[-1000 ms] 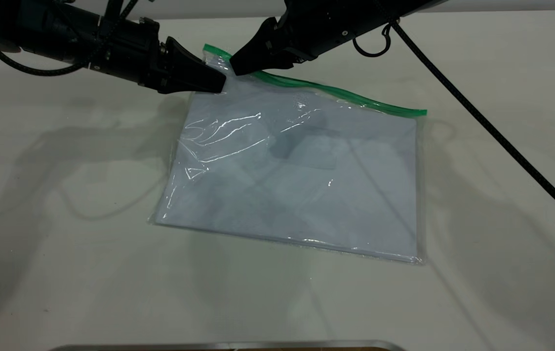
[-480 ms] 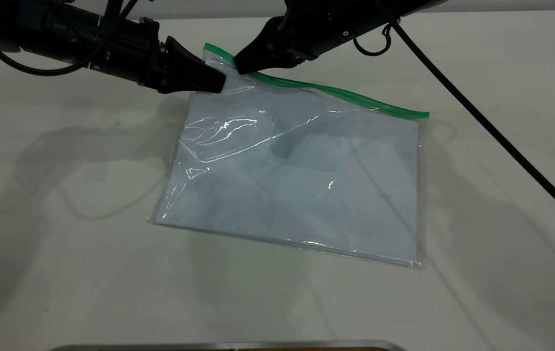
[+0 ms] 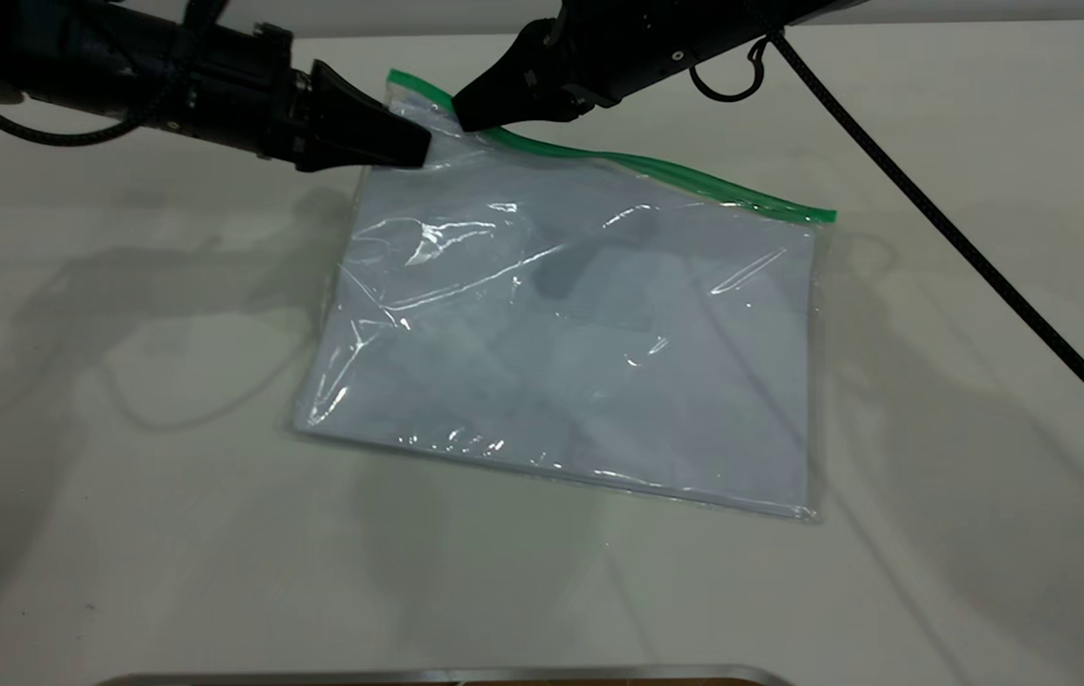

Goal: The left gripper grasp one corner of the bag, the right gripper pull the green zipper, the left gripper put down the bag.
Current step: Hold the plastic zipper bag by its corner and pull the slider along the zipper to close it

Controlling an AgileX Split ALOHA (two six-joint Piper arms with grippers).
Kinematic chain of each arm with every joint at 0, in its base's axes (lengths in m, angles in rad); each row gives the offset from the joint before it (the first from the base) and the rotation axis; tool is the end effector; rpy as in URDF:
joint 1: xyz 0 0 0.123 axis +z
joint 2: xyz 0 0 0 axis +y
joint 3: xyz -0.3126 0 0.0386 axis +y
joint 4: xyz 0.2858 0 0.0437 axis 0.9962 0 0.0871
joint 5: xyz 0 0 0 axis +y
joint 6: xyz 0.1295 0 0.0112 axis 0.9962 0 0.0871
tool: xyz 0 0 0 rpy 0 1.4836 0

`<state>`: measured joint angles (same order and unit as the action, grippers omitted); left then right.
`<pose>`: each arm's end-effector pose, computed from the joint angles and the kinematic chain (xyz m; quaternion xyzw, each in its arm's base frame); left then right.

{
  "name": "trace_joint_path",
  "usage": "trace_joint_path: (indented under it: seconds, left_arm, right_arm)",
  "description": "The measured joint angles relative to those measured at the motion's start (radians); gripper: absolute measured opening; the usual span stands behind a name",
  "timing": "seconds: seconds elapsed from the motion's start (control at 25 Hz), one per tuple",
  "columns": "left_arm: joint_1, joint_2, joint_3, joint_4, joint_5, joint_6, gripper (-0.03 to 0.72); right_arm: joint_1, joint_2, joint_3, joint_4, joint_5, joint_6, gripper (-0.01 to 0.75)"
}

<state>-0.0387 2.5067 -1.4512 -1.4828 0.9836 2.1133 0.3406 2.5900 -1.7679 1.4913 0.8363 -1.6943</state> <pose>0.4818 -0.1266 -0.0145 0.4123 0.7609 -0.3650 0.3433 0.5074 0.2819 0.0103 -0.3860 0.7730 0.3925 0.3152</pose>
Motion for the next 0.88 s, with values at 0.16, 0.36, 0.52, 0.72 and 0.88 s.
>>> trace_joint_path:
  seconds: [0.16,0.36,0.52,0.72,0.88]
  left_arm:
    - [0.019,0.0,0.0,-0.032,0.031,0.0,0.054]
    - [0.024,0.0,0.0,-0.048,0.036,0.0,0.054]
    - [0.027,0.0,0.0,-0.059,0.047,0.0,0.054]
    - [0.045,0.0,0.0,-0.084,0.069,0.0,0.053]
    - [0.055,0.0,0.0,-0.098,0.082,0.0,0.053]
  right_arm:
    - [-0.011,0.0,-0.001,0.008,0.0,-0.012,0.038]
    - [-0.02,0.0,-0.001,0.006,-0.024,-0.023,0.038]
    - [-0.034,0.0,-0.001,0.004,-0.024,-0.028,0.039]
    - [-0.055,0.0,-0.001,-0.013,-0.028,-0.028,0.042]
    - [-0.083,0.0,-0.001,-0.025,-0.042,-0.028,0.042]
